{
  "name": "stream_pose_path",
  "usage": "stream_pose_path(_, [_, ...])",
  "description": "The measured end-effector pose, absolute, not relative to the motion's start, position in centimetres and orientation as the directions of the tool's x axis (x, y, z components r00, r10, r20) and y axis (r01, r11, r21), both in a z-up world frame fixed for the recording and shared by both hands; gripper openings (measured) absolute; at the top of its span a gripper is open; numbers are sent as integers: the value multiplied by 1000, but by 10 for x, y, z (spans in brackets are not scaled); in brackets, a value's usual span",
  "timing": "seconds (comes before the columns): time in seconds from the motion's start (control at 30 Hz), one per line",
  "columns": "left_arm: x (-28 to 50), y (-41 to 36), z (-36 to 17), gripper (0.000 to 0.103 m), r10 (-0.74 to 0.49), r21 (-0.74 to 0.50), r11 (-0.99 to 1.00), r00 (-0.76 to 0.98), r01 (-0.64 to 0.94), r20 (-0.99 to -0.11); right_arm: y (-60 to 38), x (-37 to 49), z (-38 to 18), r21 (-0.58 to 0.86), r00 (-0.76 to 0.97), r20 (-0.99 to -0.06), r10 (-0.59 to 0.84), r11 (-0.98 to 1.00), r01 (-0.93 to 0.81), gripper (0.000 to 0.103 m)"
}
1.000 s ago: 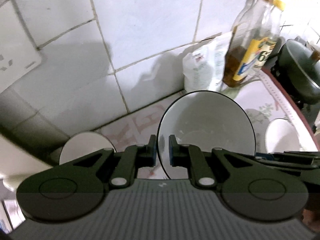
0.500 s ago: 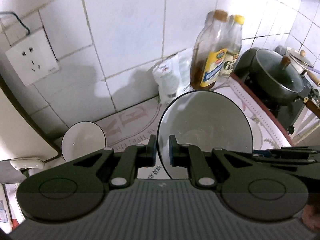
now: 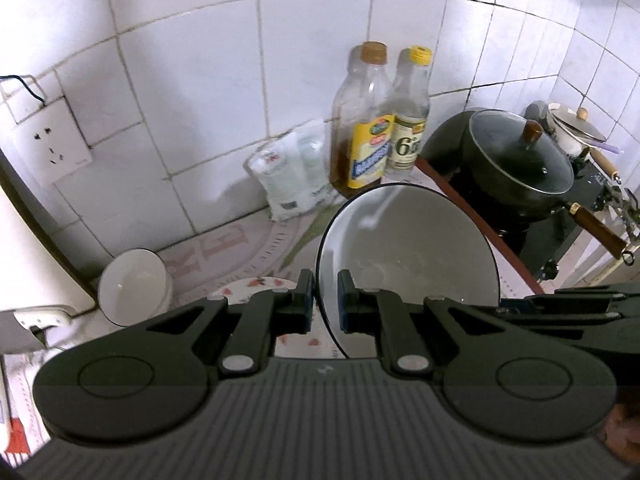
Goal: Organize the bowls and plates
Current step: 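Lower the second bowl into the first bowl and open the right tool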
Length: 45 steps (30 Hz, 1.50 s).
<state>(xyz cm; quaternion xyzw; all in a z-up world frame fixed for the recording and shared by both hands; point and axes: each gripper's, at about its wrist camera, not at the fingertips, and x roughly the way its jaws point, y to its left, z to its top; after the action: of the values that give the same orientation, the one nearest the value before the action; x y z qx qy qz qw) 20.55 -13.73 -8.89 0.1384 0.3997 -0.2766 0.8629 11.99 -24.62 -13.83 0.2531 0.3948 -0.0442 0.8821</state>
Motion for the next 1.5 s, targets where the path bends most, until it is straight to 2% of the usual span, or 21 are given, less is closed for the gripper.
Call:
stream_pose_path(0.53, [206, -195, -147, 11, -304, -38, 859, 450, 510, -839, -315, 127, -176, 393, 614, -772, 165, 883, 257, 20])
stream_pose_path(0.77, [229, -215, -181, 11, -257, -20, 880, 440, 475, -861, -331, 152, -210, 388, 584, -787, 200, 896, 216, 21])
stream_pose_path(1.03, [258, -226, -221, 11, -250, -86, 903, 352, 421, -902, -344, 176, -239, 356, 541, -820, 187, 906, 227, 21])
stream_pose_path(1.33, [267, -235, -240, 11, -253, -116, 911, 313, 396, -915, -351, 189, -244, 284, 509, -848, 147, 938, 201, 21])
stream_pose_path(1.5, [264, -244, -248, 11, -217, -68, 906, 320, 418, -922, -352, 192, -250, 255, 494, -859, 134, 949, 185, 21])
